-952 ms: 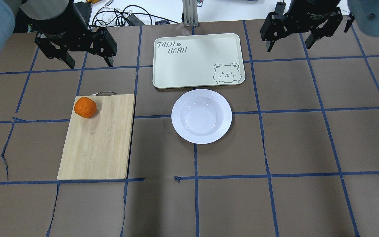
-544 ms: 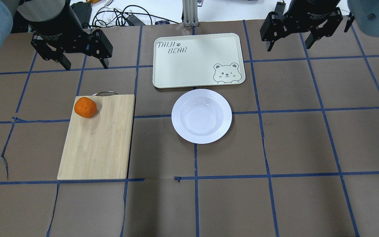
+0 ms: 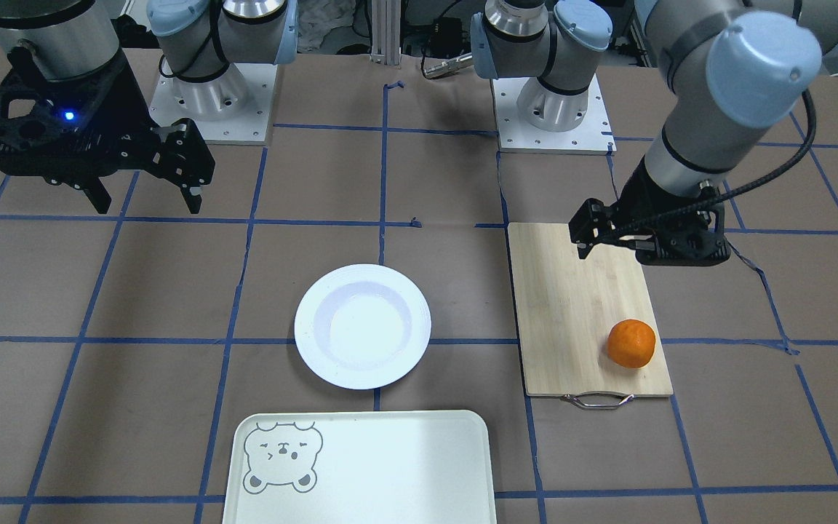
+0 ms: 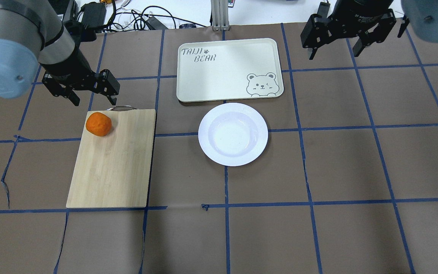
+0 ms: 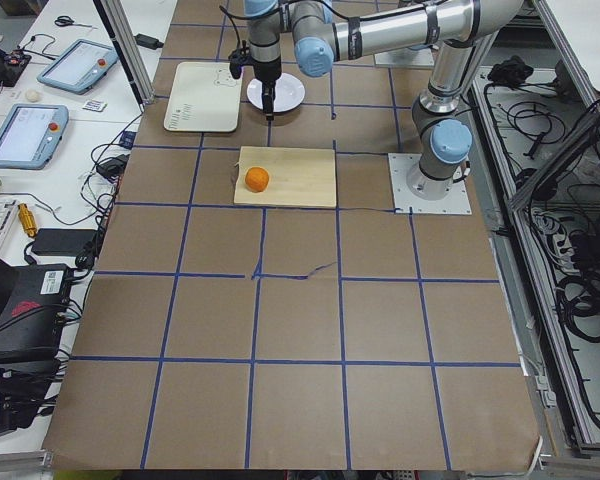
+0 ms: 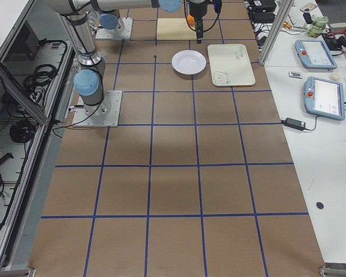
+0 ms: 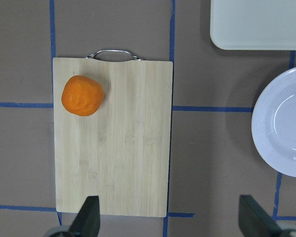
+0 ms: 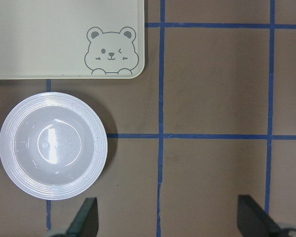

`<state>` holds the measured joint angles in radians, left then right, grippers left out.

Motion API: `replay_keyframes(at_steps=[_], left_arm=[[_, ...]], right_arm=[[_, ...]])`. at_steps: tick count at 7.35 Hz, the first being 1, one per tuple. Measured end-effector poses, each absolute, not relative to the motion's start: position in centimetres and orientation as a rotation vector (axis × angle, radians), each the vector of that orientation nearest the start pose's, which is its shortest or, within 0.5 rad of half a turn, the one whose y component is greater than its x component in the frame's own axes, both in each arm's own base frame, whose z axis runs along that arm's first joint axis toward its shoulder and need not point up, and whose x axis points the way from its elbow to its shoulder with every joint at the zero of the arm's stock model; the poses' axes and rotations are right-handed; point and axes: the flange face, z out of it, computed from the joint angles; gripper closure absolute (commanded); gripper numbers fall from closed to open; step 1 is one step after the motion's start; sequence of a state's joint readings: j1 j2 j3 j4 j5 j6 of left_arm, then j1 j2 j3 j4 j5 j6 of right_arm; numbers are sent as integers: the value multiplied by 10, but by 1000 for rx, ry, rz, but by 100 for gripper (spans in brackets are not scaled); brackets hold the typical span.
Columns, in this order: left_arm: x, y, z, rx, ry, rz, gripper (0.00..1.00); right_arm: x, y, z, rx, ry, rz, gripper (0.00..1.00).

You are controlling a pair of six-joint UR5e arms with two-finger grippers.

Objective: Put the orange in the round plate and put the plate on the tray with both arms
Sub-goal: 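Lower the left gripper onto the orange on the cutting board and grasp it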

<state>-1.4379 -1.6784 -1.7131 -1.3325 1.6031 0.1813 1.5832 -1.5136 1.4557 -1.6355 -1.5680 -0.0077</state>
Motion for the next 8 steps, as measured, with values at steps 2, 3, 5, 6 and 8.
replay_keyframes(at_steps=[2,3,5,6,8], left_arm=[[-20,-556,330,255,3076,-43,0],[-6,-564,308,370,3059,-41,0],[5,-579,269,548,3037,-1,0],[7,-584,253,610,3021,16,0],[11,-589,227,662,3003,47,2]], right_arm=[[141,-525,523,-34,3130,-194,0],[141,-525,523,-33,3130,-194,0],[141,-525,523,-32,3129,-195,0],[141,-525,523,-33,3129,-194,0],[142,-525,523,-32,3128,-194,0]])
